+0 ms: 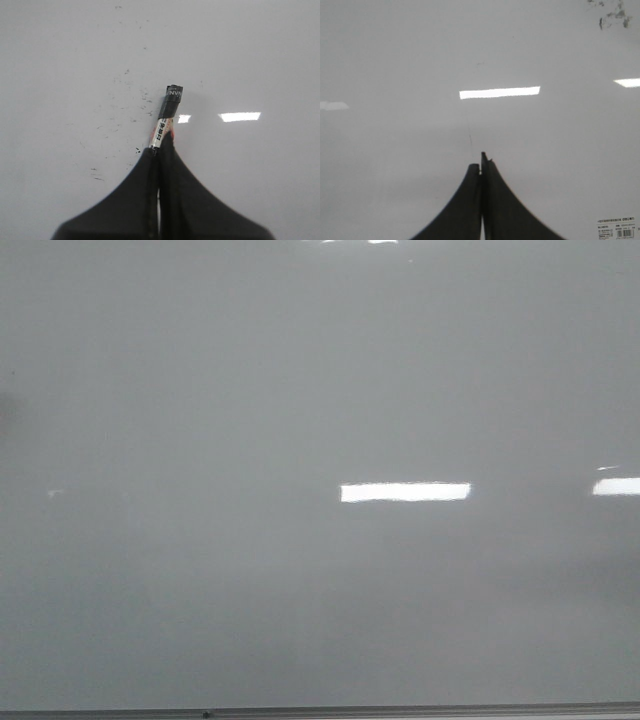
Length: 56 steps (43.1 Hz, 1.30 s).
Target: Write number 7 on whiteboard
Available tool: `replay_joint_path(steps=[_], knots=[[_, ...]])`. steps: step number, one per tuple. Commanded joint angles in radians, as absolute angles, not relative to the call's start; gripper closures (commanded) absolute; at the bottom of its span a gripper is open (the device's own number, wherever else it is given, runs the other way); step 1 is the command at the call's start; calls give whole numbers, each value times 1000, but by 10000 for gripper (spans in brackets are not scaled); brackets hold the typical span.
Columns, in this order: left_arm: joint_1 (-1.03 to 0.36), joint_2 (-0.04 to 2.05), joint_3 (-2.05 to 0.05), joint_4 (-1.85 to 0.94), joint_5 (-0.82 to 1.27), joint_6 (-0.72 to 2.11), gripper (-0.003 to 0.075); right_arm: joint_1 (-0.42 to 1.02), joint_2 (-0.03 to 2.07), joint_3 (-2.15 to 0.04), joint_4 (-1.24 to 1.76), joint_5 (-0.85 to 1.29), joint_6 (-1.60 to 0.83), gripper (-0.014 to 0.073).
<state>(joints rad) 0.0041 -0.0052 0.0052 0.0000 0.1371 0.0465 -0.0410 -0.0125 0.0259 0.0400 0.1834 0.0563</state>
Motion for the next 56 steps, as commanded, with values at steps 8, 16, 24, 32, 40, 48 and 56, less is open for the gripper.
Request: replay_joint_path(steps=[8,16,24,32,40,48,56], knots=[[4,-20,-36,-26,-125,42,741,-40,-30,-41,49,52,52,662],[4,7,-221,-26,12,42,741,-40,-13,-232,49,257,52,661],[4,159,-376,39,234,49,741,-40,114,-392,49,410,52,661],[2,312,-429,38,246,49,741,-40,241,-455,62,395,52,661],[2,350,-430,38,238,49,735,-40,248,-456,73,385,52,656],[2,350,-430,38,238,49,451,-40,248,-456,73,391,52,375],[2,350,-430,38,238,49,80,-40,248,-456,73,396,52,-10]])
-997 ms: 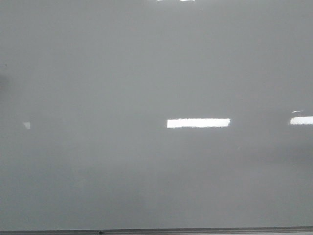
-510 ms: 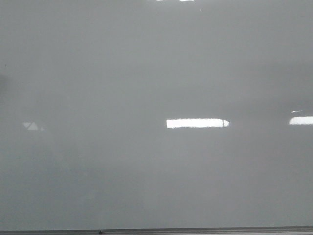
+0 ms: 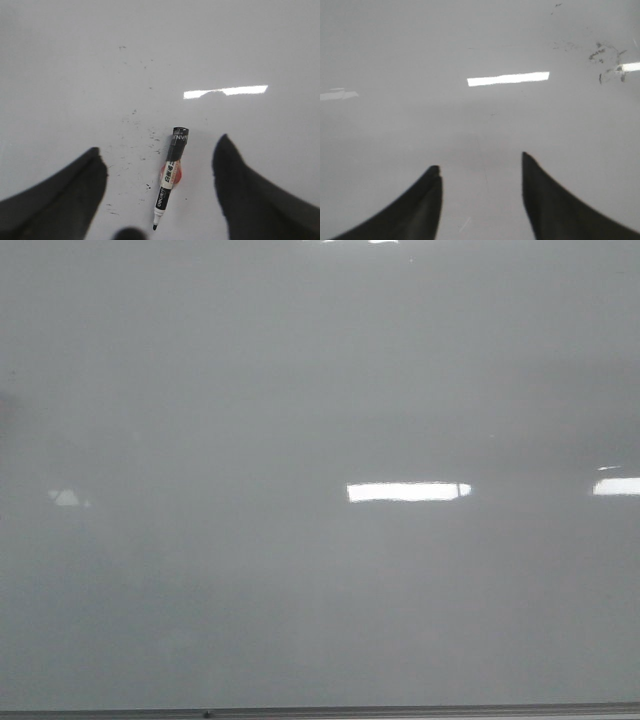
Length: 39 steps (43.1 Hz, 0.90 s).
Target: Write number 7 on whiteboard
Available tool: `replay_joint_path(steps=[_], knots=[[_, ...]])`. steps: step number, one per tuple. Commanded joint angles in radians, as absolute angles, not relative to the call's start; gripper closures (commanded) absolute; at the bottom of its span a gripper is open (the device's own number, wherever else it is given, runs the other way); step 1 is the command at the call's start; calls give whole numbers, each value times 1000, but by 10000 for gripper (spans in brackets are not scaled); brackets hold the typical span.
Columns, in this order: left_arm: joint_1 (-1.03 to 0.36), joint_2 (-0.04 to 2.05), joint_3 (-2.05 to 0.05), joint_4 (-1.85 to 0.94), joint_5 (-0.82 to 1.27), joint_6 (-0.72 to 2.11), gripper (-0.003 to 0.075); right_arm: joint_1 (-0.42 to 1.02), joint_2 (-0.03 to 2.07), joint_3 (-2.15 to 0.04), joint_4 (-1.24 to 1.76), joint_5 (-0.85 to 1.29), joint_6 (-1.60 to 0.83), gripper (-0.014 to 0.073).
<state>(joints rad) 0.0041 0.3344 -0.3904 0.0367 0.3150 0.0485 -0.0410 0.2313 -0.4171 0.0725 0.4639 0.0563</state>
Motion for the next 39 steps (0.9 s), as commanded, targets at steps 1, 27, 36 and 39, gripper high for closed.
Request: replay_joint_path(steps=[1,27,36,39], knots=[[2,350,-430,38,238,49,68,-40,248,-456,73,396,52,-32],[-60,897,-630,54,577,154,146,-40,248,-456,73,380,52,-60],[-60,1143,-706,134,561,132,155,-40,248,-456,73,380,52,-60],[-60,1207,-717,167,533,130,155,-40,248,-456,73,380,52,-60]])
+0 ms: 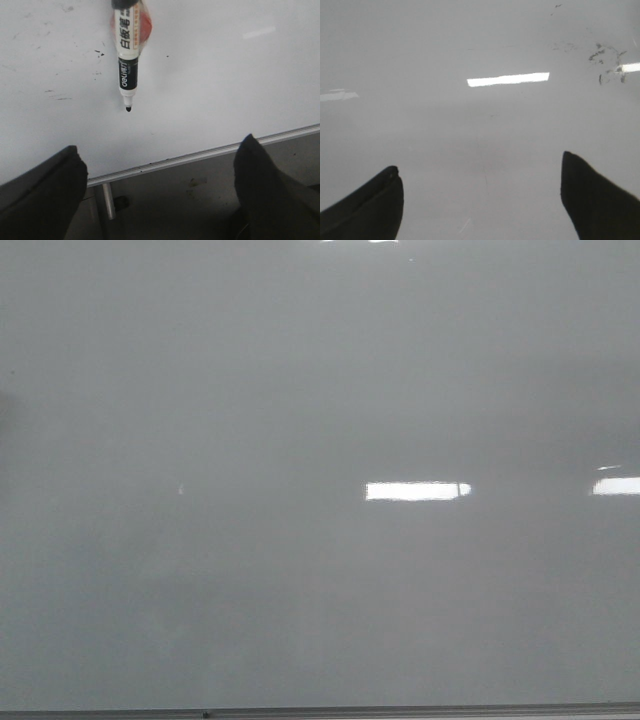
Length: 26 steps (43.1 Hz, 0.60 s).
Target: Write number 7 on whiteboard
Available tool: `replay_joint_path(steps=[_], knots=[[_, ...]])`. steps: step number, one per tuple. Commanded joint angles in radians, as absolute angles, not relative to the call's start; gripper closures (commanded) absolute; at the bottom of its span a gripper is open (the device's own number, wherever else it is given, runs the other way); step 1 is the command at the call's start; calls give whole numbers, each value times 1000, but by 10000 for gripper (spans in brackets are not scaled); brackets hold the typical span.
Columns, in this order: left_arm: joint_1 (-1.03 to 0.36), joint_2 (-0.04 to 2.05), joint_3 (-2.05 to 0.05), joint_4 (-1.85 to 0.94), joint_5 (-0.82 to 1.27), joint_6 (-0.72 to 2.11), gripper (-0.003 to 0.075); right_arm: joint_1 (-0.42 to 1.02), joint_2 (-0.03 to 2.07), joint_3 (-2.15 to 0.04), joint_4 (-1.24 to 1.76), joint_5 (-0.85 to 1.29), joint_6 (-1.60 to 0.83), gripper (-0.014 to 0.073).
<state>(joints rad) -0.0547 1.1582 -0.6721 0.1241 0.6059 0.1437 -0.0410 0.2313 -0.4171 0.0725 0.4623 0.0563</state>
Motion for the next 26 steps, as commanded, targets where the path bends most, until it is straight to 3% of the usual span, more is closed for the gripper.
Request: replay_joint_path(steps=[1,14,26], knots=[[-60,1233,-719,179,511,129,155,-40,248,-456,73,380,52,-60],[-59,1376,-719,243,263,127,155,-40,248,-456,73,380,52,-60],[16,1401,-719,263,202,75,155,-40,248,-456,73,377,52,-60]])
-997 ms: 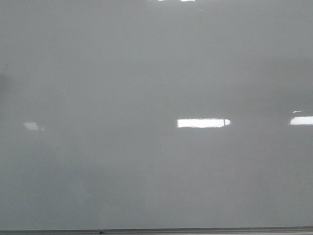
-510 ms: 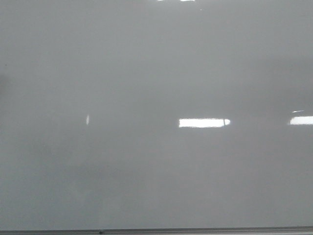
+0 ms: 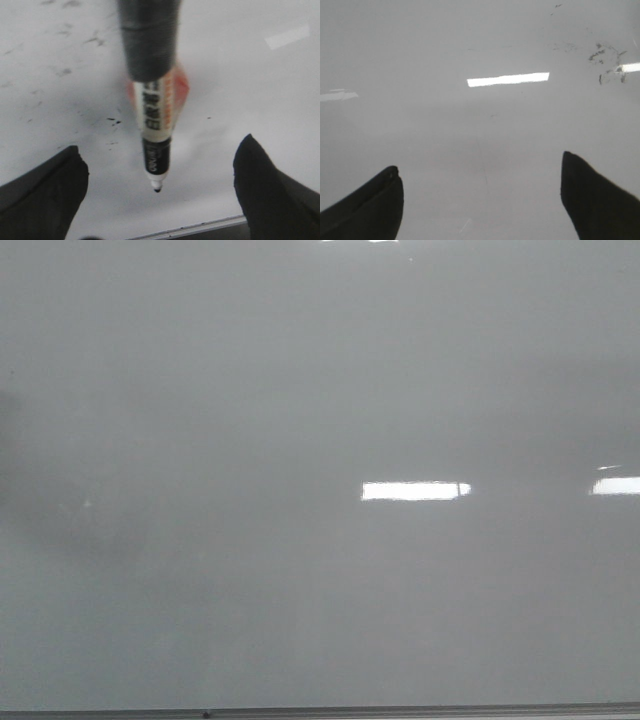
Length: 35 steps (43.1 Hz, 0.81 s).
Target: Write number 7 on whiteboard
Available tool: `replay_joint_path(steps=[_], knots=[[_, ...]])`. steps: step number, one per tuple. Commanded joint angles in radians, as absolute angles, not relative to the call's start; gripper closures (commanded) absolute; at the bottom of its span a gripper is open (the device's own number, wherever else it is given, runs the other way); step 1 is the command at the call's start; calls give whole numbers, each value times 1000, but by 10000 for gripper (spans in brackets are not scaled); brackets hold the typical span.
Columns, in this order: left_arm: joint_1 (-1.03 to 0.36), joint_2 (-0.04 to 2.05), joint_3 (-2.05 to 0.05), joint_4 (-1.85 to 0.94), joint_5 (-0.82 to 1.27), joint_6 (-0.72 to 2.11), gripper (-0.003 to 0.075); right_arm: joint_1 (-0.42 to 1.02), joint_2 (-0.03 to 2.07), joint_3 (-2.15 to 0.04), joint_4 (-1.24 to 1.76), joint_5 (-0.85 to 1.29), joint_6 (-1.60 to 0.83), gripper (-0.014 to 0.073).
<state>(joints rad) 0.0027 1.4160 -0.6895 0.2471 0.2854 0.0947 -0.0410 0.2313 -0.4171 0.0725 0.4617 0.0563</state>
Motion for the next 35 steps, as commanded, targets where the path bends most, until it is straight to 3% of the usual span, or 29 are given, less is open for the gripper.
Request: replay_joint_path(steps=[1,17,20,30,35], knots=[[16,1402,-719,263,187,75,155,-40,248,-456,73,375,52,-60],[16,1482,-719,263,84,75,183,-40,248,-456,73,352,52,-60],[16,1482,-719,263,61,75,251,-40,248,-456,73,350,52,-60],[16,1480,-719,257,75,75,622,-40,248,-456,73,350,52,-60],[14,1462,-719,242,107,75,725,-40,248,-456,73,350,52,-60]])
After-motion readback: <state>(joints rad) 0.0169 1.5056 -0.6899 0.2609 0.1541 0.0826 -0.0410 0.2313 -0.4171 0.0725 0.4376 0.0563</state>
